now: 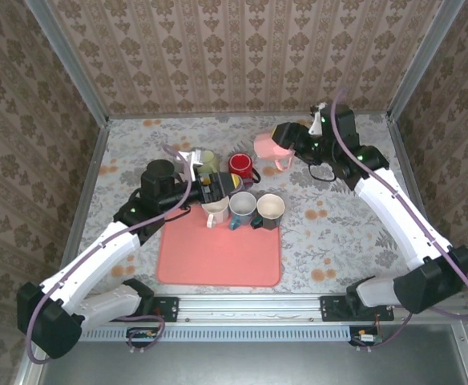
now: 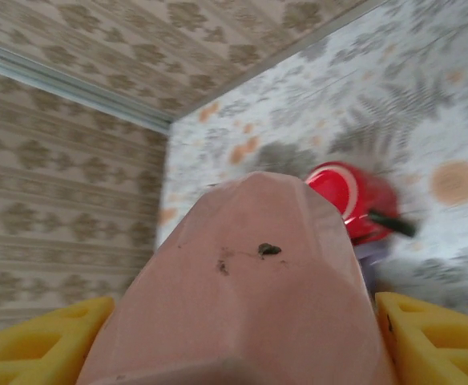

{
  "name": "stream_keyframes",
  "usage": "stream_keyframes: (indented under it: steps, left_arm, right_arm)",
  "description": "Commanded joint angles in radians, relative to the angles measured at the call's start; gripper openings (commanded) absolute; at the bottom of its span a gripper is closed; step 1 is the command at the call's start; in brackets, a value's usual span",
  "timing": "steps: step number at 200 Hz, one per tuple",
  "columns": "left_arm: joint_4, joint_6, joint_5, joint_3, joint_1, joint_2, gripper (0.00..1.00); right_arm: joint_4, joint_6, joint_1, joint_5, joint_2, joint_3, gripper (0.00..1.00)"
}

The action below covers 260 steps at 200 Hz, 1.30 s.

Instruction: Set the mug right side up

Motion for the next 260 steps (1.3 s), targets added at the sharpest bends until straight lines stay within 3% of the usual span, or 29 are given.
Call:
stream_keyframes:
  steps: [1,38,65,87,141,168,196,233,260]
  left_arm:
    - [0.168,0.118,0.092,-0.024,-0.017,0.007,0.92]
    - [0.326,0.108,0.188,-0.040,-0.015,0.041,0.92]
    - [0.657,-0.050,0.292,-0.100,-0.006,0.118,0.88]
    - [0.806,-0.135,0.303,-0.134,0.021,0.163,0.86]
    - [0.951,-0.171,0.332,-0.113,0.029,0.180,0.76]
    - [0.974,-0.127,0.312,-0.134,0.029,0.139,0.71]
    - [0.954,-0.067,0.261,-0.169,0.031,0.081,0.59]
    - [0.961,-0.052,0.273,-0.158,0.018,0.083,0.41]
    - [0.974,-0.050,0.295,-0.140,-0.001,0.098,0.19]
  right_arm:
    - [0.424,0.371,-0.016,-0.187,-0.077,-0.123,0.43]
    - [0.705,0.649,-0.016,-0.319,-0.116,-0.238,0.41]
    - [0.799,0.741,-0.003,-0.336,-0.158,-0.284,0.40]
    - [0.863,0.786,0.035,-0.342,-0.175,-0.297,0.39]
    - [0.907,0.820,0.098,-0.339,-0.207,-0.326,0.38]
    - [0.942,0.834,0.126,-0.328,-0.213,-0.348,0.37]
    - [0.954,0.837,0.146,-0.316,-0.215,-0.361,0.37]
    - [0.964,0.839,0.171,-0.298,-0.214,-0.373,0.37]
    - [0.968,0.839,0.184,-0.286,-0.206,-0.383,0.36]
